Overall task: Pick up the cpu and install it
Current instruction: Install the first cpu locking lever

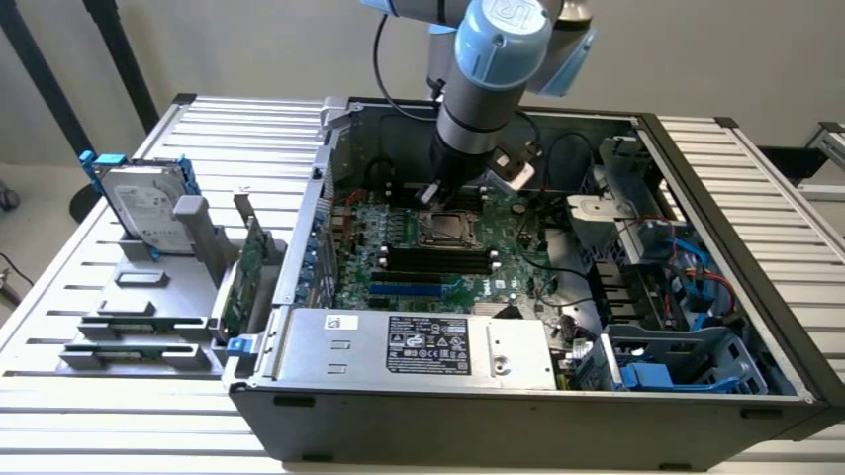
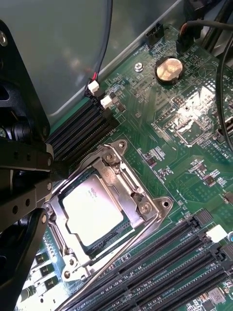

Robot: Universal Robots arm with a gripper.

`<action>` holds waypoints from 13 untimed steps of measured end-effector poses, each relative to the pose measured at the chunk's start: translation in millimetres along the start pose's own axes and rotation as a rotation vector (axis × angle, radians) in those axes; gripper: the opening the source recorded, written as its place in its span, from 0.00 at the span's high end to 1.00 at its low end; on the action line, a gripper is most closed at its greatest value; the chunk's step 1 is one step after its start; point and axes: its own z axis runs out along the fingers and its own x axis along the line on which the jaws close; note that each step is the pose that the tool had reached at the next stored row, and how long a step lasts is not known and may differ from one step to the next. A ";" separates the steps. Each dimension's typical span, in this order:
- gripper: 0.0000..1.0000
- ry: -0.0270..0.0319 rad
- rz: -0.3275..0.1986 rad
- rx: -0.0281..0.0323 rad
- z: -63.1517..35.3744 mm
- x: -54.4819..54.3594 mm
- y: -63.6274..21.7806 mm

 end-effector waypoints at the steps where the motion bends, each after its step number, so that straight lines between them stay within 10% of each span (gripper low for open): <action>1: 0.89 0.0001 0.001 -0.0005 0.0 0.2 0.2; 13: 0.89 0.0003 0.011 -0.0047 -0.4 4.1 4.8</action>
